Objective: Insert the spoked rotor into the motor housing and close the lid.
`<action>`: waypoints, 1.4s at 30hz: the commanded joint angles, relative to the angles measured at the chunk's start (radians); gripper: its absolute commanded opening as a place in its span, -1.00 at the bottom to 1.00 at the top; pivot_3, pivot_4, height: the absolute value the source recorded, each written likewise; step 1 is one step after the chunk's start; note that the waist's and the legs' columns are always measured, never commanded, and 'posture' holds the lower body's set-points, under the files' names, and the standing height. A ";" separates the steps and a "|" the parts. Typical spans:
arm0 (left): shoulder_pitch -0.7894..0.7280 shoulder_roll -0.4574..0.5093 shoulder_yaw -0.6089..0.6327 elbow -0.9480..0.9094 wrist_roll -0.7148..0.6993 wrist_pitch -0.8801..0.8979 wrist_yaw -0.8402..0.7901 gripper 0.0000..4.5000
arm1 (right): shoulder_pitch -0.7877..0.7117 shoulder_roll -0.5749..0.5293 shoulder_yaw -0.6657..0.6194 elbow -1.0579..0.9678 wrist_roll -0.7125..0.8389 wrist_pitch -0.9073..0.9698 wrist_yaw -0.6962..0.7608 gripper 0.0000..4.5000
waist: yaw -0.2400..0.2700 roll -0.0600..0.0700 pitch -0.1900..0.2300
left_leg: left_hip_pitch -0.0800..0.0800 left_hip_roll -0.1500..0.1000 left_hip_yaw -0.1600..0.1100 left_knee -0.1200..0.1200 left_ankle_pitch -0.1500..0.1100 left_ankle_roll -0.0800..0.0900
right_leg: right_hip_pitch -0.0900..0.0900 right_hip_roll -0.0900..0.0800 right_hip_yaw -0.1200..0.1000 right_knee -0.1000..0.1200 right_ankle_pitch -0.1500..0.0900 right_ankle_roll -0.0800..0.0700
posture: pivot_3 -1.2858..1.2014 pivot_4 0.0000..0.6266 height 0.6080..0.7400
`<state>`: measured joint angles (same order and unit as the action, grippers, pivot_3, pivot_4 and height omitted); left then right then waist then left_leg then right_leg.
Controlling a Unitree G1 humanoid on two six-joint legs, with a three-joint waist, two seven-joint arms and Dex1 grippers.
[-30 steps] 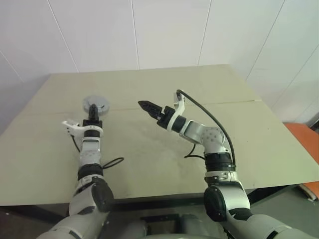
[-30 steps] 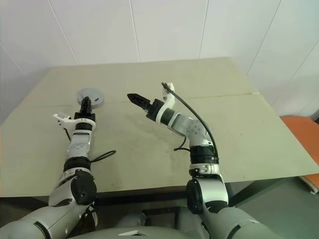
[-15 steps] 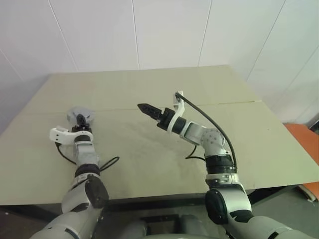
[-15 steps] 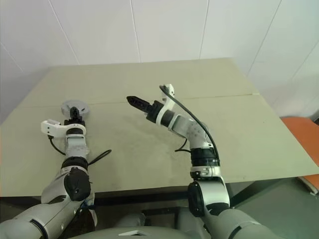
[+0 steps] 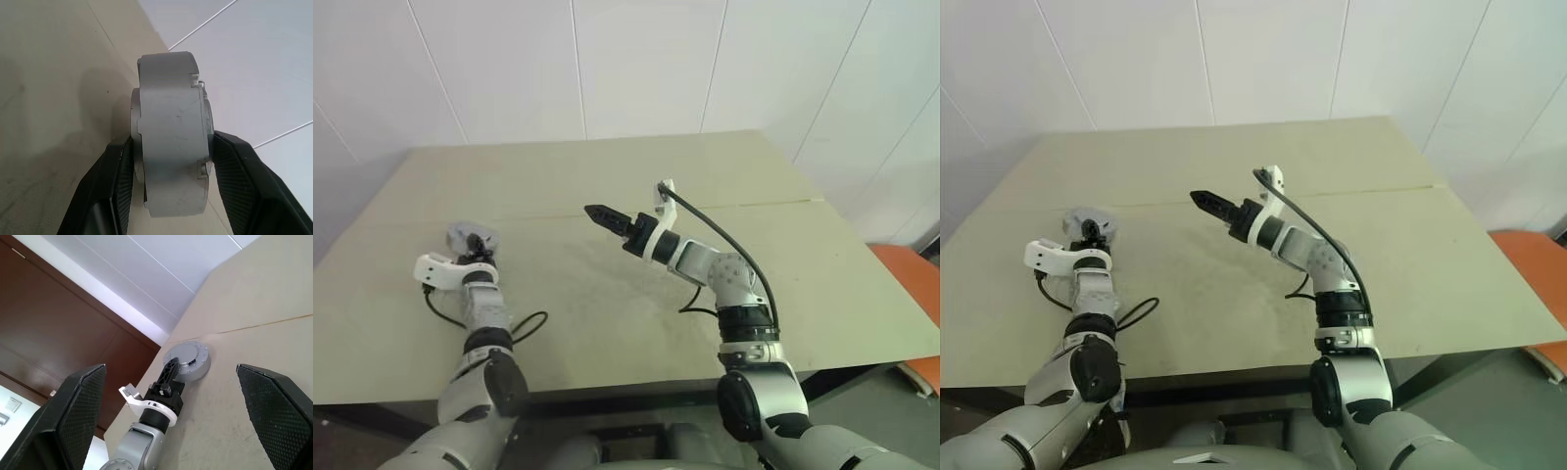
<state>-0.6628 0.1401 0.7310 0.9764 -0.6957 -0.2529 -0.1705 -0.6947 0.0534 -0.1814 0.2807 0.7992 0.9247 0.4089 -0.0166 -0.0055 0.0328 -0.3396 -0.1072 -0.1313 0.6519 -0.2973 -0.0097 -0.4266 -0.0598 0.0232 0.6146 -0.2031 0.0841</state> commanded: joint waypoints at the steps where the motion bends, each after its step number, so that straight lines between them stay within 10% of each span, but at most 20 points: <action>1: 0.041 -0.021 -0.025 -0.061 0.036 0.007 0.093 -0.04 | -0.018 0.001 -0.002 -0.032 0.005 -0.016 0.012 0.98 | -0.001 0.000 -0.001 | 0.001 0.000 0.000 0.000 0.000 0.000 | 0.001 0.000 0.000 0.000 0.000 0.000 | 0.03 -1.00 1.00; 5: 0.104 -0.072 -0.067 -0.195 0.057 0.081 0.206 -0.04 | -0.020 -0.005 0.000 -0.026 0.000 -0.019 0.016 0.98 | -0.002 0.000 -0.005 | 0.002 0.000 0.001 0.000 0.000 0.000 | 0.001 0.001 0.001 0.001 0.000 0.000 | 0.03 -1.00 1.00; 13: 0.270 -0.206 -0.134 -0.645 0.018 0.366 0.502 0.99 | -0.028 -0.007 0.010 -0.013 -0.022 -0.035 0.022 1.00 | -0.002 0.001 -0.008 | 0.002 0.001 0.001 0.000 0.000 0.000 | 0.002 0.001 0.001 0.000 0.000 0.000 | 0.03 -1.00 1.00; 18: 0.337 -0.207 -0.219 -0.862 -0.017 0.582 0.532 0.99 | -0.022 -0.015 0.031 -0.012 -0.070 -0.060 0.012 1.00 | 0.003 0.001 -0.008 | 0.002 0.001 0.001 0.000 0.000 0.000 | 0.002 0.002 0.001 0.000 0.000 0.000 | 0.03 -1.00 1.00; 32: 0.162 0.095 -0.633 -0.671 0.233 0.334 -0.438 0.99 | 0.078 -0.229 0.284 -0.083 -0.522 -0.433 0.023 1.00 | -0.002 0.002 -0.007 | 0.002 0.001 0.002 -0.001 0.000 -0.001 | 0.001 0.004 0.001 -0.002 0.000 -0.001 | 0.03 -1.00 1.00; 42: 0.142 0.095 -0.681 -0.550 0.279 0.238 -0.666 0.99 | 0.143 -0.290 0.310 -0.007 -0.683 -0.753 0.050 1.00 | 0.006 0.001 -0.007 | 0.002 0.001 0.002 0.000 0.000 0.000 | 0.002 0.003 0.001 -0.002 -0.001 0.000 | 0.03 -1.00 1.00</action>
<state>-0.4844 0.2445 0.0290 0.4356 -0.4144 0.0114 -0.8386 -0.5436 -0.2335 0.1032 0.2624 0.1574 0.2255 0.4565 -0.0105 -0.0045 0.0262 -0.3379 -0.1060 -0.1291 0.6518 -0.2969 -0.0100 -0.4246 -0.0563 0.0247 0.6126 -0.2037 0.0838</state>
